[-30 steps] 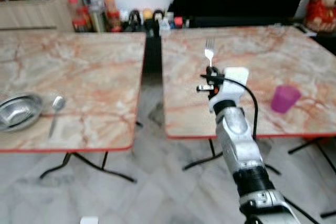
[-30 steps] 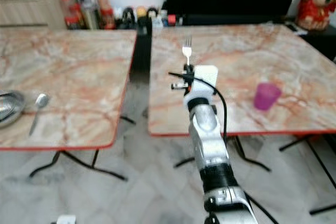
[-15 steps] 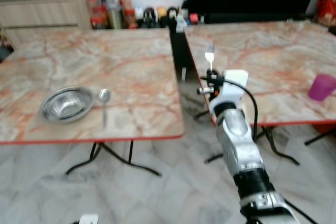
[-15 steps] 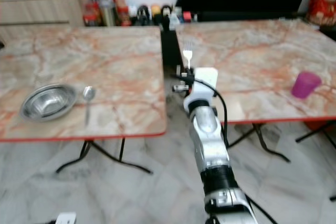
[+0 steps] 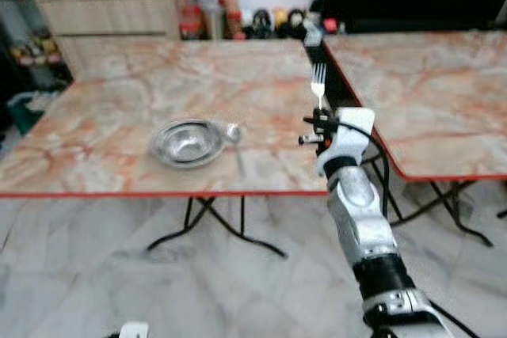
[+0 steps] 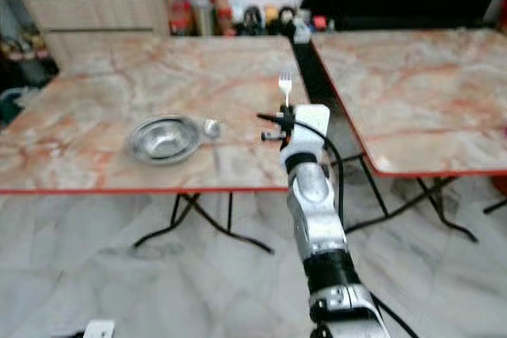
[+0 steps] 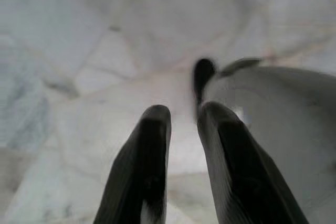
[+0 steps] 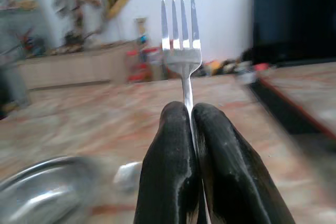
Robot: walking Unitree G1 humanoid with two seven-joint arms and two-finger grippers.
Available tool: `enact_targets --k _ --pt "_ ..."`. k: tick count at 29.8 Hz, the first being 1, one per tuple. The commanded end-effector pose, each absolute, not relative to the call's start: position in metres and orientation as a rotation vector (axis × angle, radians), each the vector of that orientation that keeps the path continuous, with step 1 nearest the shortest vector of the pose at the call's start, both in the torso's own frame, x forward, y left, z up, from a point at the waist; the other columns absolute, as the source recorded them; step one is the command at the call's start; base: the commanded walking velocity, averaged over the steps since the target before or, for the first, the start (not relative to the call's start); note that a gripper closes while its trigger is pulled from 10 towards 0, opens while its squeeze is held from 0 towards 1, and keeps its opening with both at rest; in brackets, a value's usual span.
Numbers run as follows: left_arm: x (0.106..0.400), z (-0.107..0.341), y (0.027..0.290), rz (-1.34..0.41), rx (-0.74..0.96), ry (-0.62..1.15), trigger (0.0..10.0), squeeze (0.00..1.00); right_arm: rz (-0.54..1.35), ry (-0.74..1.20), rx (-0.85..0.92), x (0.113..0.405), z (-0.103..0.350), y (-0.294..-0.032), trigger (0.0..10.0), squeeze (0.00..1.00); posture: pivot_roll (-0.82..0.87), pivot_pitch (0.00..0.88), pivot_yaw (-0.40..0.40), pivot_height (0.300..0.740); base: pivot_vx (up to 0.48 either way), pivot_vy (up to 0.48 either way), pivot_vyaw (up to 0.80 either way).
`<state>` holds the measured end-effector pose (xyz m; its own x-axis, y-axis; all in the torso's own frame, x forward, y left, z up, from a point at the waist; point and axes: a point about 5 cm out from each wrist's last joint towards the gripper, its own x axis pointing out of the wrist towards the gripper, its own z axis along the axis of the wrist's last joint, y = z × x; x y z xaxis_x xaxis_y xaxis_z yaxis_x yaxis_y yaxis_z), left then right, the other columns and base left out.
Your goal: Setting the table
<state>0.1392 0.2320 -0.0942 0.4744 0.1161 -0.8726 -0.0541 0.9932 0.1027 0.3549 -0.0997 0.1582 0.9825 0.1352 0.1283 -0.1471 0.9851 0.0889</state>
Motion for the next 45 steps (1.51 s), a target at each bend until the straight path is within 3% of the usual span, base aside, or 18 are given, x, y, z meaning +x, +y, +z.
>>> enact_targets --k 1,11,45 --pt "0.139 -0.095 0.230 0.087 0.083 1.074 10.0 0.00 0.142 -0.145 0.086 0.357 0.165 -0.101 10.0 0.00 0.04 0.000 -0.006 0.740 0.000 0.000 0.00" --pt "0.138 -0.095 0.230 0.087 0.069 1.071 10.0 0.00 0.139 -0.138 0.089 0.357 0.163 -0.102 10.0 0.00 0.04 0.000 -0.003 0.740 0.000 0.000 0.00" --pt "0.138 -0.095 0.231 0.083 0.077 1.071 10.0 0.00 0.136 -0.093 0.070 0.357 0.152 -0.105 10.0 0.00 0.04 0.000 -0.009 0.740 0.348 0.000 0.00"
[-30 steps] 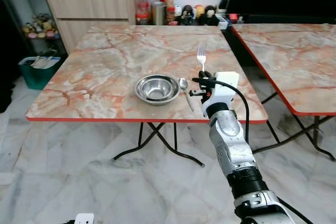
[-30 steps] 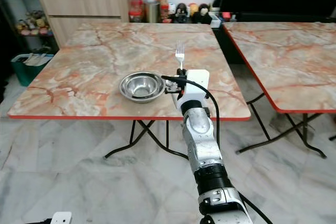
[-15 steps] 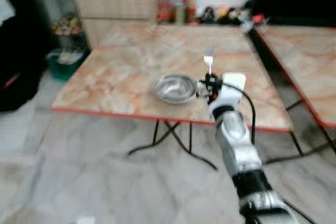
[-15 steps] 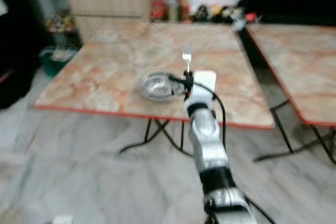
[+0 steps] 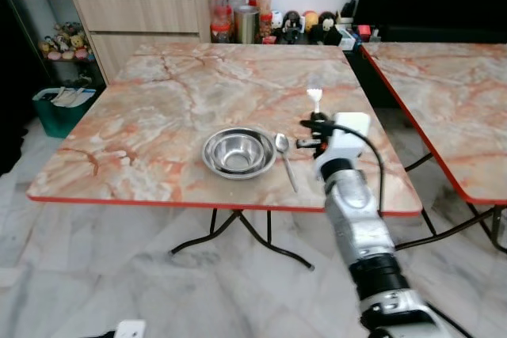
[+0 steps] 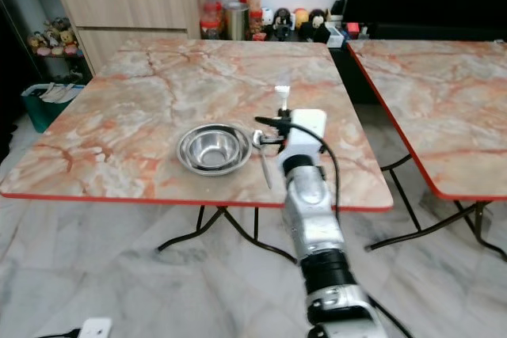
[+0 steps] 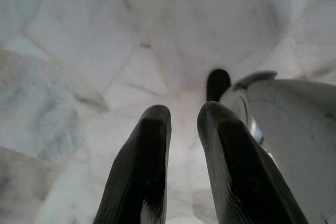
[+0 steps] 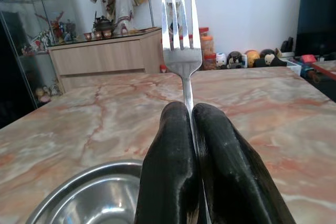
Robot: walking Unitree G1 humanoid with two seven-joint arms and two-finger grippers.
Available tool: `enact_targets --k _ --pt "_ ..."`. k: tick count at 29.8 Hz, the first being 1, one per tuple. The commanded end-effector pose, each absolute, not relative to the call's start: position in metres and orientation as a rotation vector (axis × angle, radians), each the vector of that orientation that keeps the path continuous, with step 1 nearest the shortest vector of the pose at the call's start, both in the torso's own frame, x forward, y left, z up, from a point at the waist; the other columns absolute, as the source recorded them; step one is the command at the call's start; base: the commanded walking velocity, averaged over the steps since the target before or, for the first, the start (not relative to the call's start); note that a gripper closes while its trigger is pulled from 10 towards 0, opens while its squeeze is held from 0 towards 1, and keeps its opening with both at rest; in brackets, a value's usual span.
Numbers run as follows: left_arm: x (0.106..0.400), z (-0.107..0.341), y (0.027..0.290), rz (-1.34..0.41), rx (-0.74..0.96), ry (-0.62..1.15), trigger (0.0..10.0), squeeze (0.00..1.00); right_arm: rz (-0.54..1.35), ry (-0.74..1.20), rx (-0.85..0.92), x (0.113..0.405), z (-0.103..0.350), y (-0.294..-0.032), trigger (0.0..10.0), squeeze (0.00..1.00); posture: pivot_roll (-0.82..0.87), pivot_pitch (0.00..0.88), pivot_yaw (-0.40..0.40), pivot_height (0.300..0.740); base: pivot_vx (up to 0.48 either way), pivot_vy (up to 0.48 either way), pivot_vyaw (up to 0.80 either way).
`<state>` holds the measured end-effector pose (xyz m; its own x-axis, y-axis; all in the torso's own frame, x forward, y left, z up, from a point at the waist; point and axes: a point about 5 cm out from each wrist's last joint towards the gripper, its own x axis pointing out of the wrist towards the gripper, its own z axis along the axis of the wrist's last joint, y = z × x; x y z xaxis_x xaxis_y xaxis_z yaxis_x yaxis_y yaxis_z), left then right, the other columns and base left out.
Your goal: Setting the table
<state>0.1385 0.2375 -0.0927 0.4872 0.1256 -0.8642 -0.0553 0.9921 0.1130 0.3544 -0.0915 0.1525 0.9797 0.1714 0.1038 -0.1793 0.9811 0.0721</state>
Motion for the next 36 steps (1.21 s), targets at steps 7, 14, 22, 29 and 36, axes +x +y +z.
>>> enact_targets --k 7,14,22,29,36 --pt "0.138 -0.095 0.230 0.083 0.076 1.071 10.0 0.00 0.130 -0.070 0.054 0.356 0.147 -0.107 10.0 0.00 0.03 0.000 -0.008 0.740 0.322 0.000 0.00" --pt "0.139 -0.095 0.230 0.081 0.075 1.070 10.0 0.00 0.128 -0.019 0.041 0.353 0.134 -0.109 10.0 0.00 0.03 0.000 -0.013 0.740 0.339 0.000 0.00" --pt "0.139 -0.095 0.229 0.084 0.069 1.072 10.0 0.00 0.089 0.136 0.074 0.348 0.105 -0.116 10.0 0.00 0.03 0.000 -0.012 0.740 0.269 0.000 0.00" --pt "0.139 -0.095 0.229 0.086 0.069 1.074 10.0 0.00 0.078 0.207 0.109 0.346 0.093 -0.117 10.0 0.00 0.04 0.000 -0.017 0.740 0.000 0.000 0.00" --pt "0.139 -0.095 0.229 0.089 0.070 1.074 10.0 0.00 0.116 0.298 0.123 0.347 0.082 -0.113 10.0 0.00 0.04 0.000 -0.020 0.740 0.000 0.000 0.00"
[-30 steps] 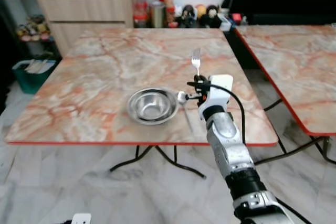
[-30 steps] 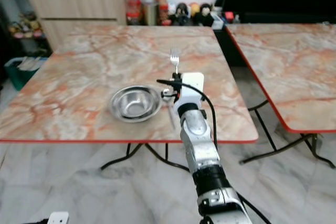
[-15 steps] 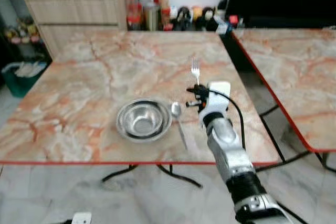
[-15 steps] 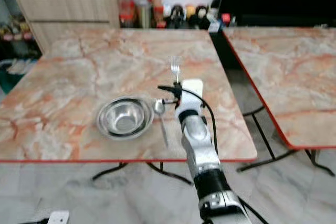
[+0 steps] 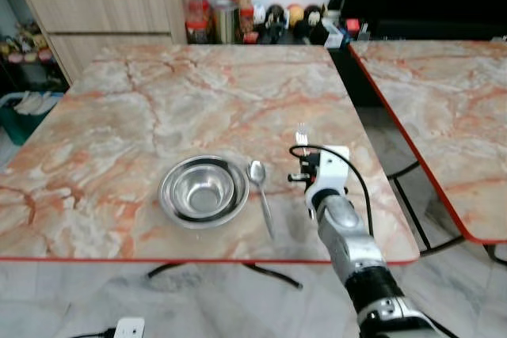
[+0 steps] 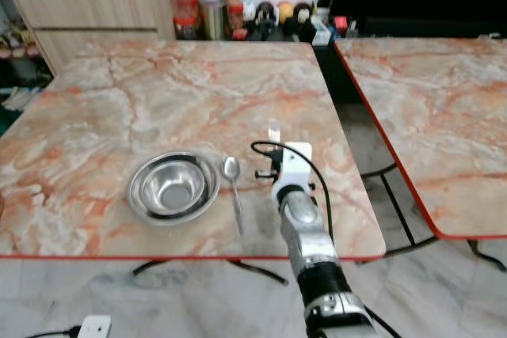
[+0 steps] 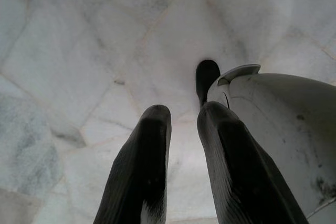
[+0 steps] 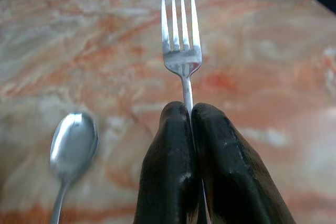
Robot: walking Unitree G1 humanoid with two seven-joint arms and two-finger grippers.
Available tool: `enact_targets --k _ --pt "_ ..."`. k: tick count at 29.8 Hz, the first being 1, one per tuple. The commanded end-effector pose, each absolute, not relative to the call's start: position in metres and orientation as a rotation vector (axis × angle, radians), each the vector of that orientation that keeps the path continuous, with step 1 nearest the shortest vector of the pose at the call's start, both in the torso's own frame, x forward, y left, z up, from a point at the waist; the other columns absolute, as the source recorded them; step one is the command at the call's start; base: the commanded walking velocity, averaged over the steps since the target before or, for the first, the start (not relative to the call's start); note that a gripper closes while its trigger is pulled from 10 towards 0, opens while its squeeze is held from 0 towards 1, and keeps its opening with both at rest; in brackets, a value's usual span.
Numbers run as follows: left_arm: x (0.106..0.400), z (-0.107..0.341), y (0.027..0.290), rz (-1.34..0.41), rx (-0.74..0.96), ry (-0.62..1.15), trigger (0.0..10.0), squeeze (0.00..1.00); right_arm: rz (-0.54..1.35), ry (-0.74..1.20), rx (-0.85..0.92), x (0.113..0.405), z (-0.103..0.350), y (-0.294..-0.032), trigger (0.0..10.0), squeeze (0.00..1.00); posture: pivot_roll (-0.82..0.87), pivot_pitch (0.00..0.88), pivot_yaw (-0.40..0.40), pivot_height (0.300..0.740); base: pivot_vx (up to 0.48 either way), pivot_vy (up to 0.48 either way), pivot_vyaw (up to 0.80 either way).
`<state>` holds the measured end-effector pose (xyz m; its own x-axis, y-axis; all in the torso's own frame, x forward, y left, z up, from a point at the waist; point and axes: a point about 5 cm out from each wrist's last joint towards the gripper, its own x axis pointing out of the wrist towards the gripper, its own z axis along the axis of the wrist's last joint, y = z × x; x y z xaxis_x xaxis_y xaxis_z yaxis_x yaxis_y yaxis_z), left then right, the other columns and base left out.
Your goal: Setting the table
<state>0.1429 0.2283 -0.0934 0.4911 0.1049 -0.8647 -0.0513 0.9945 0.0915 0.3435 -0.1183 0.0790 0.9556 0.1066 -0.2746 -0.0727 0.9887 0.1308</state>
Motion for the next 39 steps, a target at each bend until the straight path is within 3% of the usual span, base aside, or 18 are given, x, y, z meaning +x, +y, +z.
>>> enact_targets --k 1,14,39 --pt "0.139 -0.095 0.229 0.089 0.070 1.074 10.0 0.00 0.122 0.305 0.123 0.347 0.081 -0.113 10.0 0.00 0.04 0.000 -0.020 0.740 0.000 0.000 0.00" --pt "0.139 -0.095 0.227 0.091 0.066 1.075 10.0 0.00 0.151 0.402 0.133 0.350 0.072 -0.103 10.0 0.00 0.06 0.000 -0.031 0.740 0.000 0.000 0.00" --pt "0.137 -0.097 0.225 0.086 0.062 1.089 10.0 0.00 0.096 0.484 0.101 0.354 0.063 -0.112 10.0 0.00 0.06 0.000 -0.040 0.740 0.000 0.000 0.00"
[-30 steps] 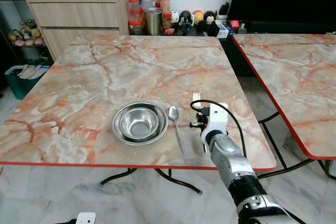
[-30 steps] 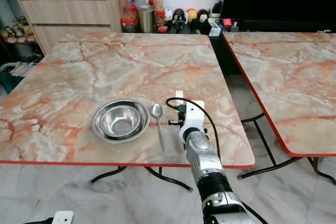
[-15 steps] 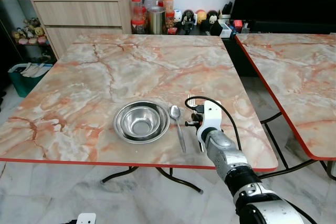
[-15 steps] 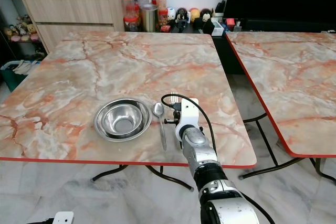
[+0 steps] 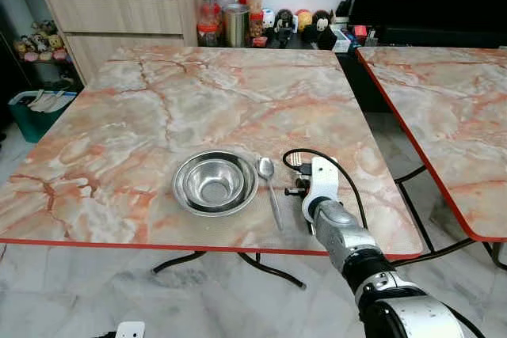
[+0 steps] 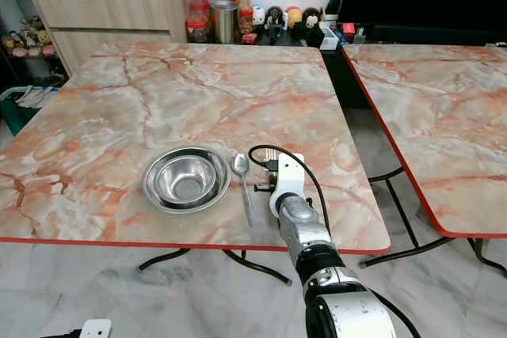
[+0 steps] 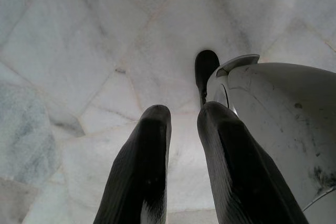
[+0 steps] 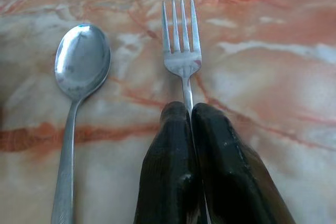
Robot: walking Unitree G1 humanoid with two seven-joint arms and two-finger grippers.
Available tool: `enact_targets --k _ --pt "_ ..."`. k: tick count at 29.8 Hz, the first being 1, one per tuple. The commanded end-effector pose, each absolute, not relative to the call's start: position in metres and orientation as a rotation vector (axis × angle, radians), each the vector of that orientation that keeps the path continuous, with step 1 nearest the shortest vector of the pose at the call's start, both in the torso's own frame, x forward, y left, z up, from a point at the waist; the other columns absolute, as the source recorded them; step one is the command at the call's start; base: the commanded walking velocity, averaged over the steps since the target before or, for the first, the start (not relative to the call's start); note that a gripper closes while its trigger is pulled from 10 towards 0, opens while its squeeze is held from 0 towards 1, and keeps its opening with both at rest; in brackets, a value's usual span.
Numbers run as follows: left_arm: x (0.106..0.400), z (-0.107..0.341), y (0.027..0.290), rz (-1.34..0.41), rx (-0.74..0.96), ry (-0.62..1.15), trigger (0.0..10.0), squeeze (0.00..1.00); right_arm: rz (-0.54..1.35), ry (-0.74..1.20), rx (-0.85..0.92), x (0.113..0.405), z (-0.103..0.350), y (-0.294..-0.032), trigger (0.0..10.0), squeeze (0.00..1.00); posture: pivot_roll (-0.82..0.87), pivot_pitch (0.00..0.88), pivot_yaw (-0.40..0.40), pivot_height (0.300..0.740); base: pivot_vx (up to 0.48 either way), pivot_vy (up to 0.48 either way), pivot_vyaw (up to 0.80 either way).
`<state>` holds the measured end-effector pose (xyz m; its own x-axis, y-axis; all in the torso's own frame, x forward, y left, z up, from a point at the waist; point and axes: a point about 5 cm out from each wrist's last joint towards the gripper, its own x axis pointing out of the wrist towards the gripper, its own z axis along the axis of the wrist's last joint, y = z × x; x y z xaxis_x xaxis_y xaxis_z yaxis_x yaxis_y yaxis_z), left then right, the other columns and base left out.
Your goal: Setting the table
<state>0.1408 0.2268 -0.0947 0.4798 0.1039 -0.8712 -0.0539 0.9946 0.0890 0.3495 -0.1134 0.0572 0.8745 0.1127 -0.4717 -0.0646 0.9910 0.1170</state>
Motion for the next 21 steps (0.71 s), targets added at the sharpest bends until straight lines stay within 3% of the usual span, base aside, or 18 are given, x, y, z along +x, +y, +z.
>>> enact_targets --k 1,17,18,20,21 --pt "0.1365 -0.0968 0.2254 0.085 0.063 1.090 10.0 0.00 0.099 0.485 0.097 0.3535 0.0625 -0.1115 10.0 0.00 0.06 0.000 -0.040 0.740 0.000 0.000 0.00" --pt "0.1350 -0.0974 0.2247 0.084 0.059 1.095 10.0 0.00 0.090 0.518 0.077 0.3516 0.0575 -0.1128 10.0 0.00 0.06 0.000 -0.041 0.740 0.000 0.000 0.00" --pt "0.1348 -0.0975 0.2247 0.084 0.058 1.095 10.0 0.00 0.089 0.520 0.077 0.3513 0.0567 -0.1136 10.0 0.08 0.06 0.000 -0.041 0.740 0.000 0.000 0.00" --pt "0.1348 -0.0975 0.2246 0.085 0.057 1.095 10.0 0.00 0.090 0.524 0.074 0.3508 0.0559 -0.1136 10.0 1.00 0.06 0.000 -0.041 0.740 0.000 0.000 0.00" --pt "0.1348 -0.0975 0.2246 0.085 0.057 1.095 10.0 0.00 0.091 0.525 0.074 0.3505 0.0555 -0.1135 10.0 1.00 0.06 0.000 -0.041 0.740 0.000 0.000 0.00"
